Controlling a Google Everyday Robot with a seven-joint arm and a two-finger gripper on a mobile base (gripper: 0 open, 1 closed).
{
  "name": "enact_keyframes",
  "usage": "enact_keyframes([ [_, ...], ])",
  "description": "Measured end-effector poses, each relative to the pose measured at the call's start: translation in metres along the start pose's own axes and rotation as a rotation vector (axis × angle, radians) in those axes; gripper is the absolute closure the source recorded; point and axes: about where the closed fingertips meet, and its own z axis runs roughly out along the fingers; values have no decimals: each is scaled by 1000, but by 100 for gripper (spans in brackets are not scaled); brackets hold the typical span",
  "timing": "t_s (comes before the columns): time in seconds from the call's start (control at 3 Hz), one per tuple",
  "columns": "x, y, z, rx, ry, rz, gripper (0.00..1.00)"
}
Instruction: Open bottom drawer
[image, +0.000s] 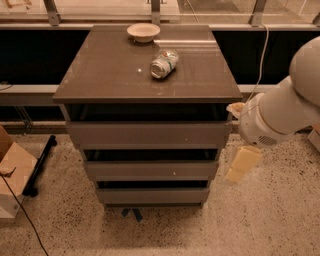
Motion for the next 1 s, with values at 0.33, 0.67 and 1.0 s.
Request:
enact_keyframes([
  [0.33,14,-5,72,-74,-38,67,0],
  [0.67,14,-5,72,-74,-38,67,0],
  [1.0,9,-4,94,-75,-25,66,0],
])
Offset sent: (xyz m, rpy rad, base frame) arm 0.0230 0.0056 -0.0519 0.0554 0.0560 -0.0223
